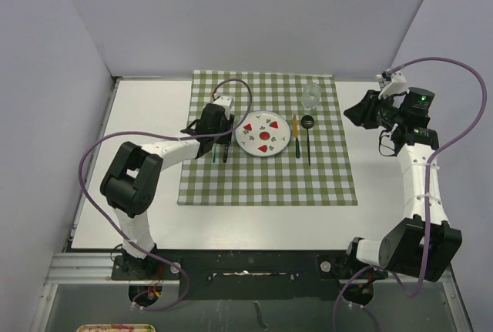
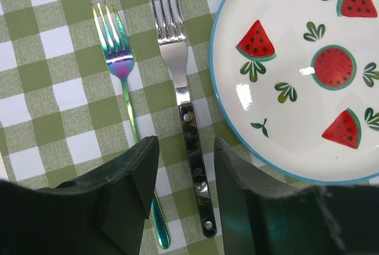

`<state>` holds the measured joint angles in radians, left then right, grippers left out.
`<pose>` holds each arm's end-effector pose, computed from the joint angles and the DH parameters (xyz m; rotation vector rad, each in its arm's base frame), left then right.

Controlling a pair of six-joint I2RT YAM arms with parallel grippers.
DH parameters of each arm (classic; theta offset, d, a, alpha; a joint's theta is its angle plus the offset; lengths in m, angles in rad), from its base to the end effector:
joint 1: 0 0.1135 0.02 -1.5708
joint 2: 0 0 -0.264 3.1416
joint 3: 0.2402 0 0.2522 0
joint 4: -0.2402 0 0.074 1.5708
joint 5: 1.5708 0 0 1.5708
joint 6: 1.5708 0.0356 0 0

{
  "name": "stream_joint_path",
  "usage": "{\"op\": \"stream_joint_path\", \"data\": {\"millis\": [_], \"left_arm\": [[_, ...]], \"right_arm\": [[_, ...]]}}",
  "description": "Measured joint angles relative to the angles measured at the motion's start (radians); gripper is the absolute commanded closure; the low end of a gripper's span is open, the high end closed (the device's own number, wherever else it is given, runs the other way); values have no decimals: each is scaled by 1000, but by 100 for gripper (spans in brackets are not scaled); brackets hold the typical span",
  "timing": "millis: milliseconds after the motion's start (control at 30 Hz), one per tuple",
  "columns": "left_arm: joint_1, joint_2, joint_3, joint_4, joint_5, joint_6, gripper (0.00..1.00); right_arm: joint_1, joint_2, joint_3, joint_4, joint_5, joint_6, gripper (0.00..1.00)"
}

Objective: Set the dinner table for one person
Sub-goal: Adjust the utensils at the center of the board.

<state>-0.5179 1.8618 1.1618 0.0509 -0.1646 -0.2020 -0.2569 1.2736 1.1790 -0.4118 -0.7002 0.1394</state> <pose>0.3580 -0.1973 0.1885 0.2590 2.2030 -0.2165 0.2774 -0.0491 0.3534 -0.0274 2.0080 0.6478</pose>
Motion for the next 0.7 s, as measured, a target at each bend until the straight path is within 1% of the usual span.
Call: {"op": "stream_joint_path", "data": {"millis": [133,400,633,700], "left_arm": [[-2,9,0,0,1,1,60],[-8,76,0,-18,1,1,61],[-13,86,1,-25,1,5,62],[-14,90,5,-25,0,5,64]], "right_arm": [[0,0,0,0,0,0,74],[-5,0,0,0,0,0,75],[-5,0,0,0,0,0,75],[-5,0,0,0,0,0,75]]}}
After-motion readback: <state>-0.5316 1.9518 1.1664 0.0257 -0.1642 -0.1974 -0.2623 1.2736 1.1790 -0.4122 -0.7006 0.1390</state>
